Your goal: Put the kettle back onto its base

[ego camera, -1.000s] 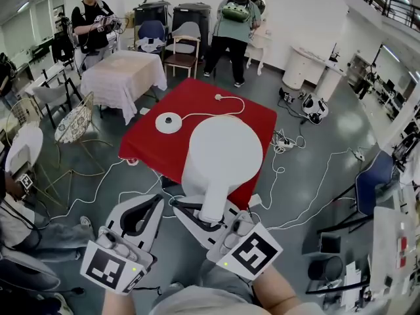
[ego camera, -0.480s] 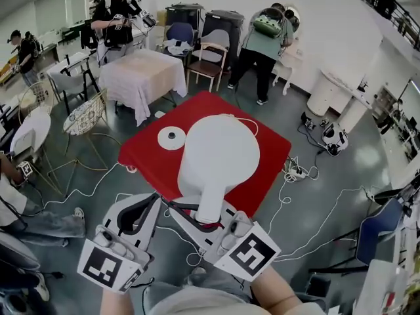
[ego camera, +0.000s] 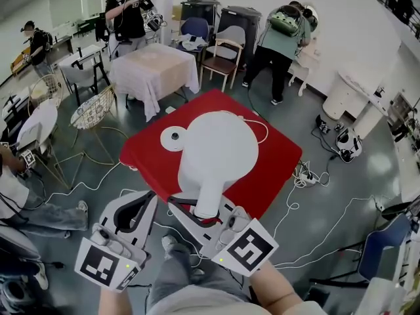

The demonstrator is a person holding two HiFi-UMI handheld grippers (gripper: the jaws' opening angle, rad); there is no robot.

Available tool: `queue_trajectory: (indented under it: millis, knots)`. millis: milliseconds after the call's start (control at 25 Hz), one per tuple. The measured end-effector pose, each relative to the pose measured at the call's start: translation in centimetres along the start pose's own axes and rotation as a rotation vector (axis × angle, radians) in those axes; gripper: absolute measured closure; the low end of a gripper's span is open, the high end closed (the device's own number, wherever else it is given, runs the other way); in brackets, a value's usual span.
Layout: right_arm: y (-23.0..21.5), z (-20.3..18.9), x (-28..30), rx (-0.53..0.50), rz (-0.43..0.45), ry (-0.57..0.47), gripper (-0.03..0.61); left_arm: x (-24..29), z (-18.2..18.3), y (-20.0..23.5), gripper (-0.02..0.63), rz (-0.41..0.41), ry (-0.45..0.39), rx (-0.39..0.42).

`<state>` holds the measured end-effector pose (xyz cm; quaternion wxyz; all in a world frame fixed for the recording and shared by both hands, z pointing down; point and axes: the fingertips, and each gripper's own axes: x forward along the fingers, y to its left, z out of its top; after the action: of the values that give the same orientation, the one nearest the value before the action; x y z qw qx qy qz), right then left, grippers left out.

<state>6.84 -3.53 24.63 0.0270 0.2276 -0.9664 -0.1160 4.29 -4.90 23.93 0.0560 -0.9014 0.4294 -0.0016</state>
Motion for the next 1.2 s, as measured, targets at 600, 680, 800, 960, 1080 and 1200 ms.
queue_trajectory:
  millis: [600, 680, 800, 960, 1080, 1200]
  knots:
    - [-9.0, -6.6, 7.4, 0.044, 0.003, 0.014, 0.571, 7.6, -3.4, 9.9, 0.603, -0.045, 0.013, 0.014]
    - [-10.4, -7.9, 9.0, 0.047, 0.005, 0.025, 0.572, 9.0, -4.0, 11.8, 0.603, -0.055, 0.013, 0.011]
    - [-12.6, -10.1, 11.4, 0.056, 0.009, 0.051, 0.572, 11.2, -5.2, 14.6, 0.603, -0.060, 0.024, 0.001]
    - [-14.9, -12.5, 14.4, 0.082, 0.007, 0.040, 0.571, 13.1, -7.1, 17.4, 0.603, -0.061, 0.049, -0.004]
    - [-16.3, -14.4, 16.5, 0.086, 0.007, 0.046, 0.572, 14.2, -8.3, 19.3, 0.603, -0.058, 0.057, -0.013]
    - [-17.4, -16.7, 18.4, 0.088, 0.009, 0.070, 0.572, 15.0, -9.7, 21.1, 0.603, -0.056, 0.066, -0.022]
